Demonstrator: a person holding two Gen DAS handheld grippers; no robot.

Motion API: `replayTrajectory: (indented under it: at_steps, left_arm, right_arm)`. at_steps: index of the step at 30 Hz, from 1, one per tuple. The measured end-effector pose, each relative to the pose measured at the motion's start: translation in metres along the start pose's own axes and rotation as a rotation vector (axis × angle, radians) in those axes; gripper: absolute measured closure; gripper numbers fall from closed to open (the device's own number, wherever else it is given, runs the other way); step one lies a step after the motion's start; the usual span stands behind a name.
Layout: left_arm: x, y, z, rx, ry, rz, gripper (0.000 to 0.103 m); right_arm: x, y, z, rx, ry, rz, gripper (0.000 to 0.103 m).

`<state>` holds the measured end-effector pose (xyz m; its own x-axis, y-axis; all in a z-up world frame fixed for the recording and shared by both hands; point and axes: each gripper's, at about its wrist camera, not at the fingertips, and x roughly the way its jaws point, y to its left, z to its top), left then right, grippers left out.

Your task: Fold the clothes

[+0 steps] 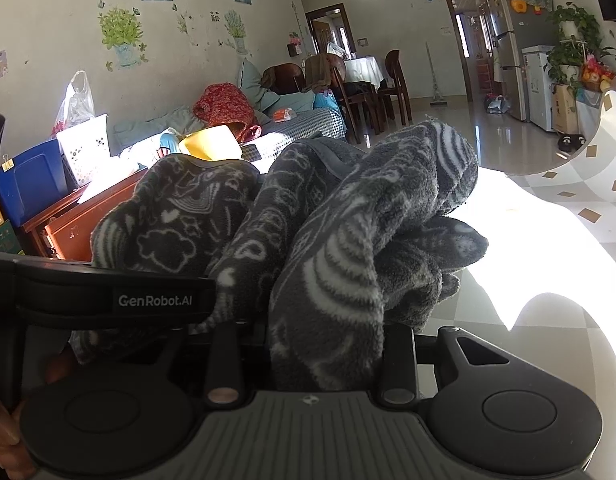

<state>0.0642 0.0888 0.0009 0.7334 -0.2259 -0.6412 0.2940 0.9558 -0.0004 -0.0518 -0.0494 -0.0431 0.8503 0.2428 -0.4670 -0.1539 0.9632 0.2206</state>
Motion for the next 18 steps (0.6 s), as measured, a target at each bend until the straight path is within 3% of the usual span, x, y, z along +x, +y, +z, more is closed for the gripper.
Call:
replayTrajectory:
  at_steps: [18]
  left_arm:
    - [-0.0002, 0.0009, 0.0018, -0.001, -0.002, 0.019, 0.059]
  right_arm:
    - [0.0008, 0.0049, 0.0041, 0.005, 0.007, -0.003, 0.068]
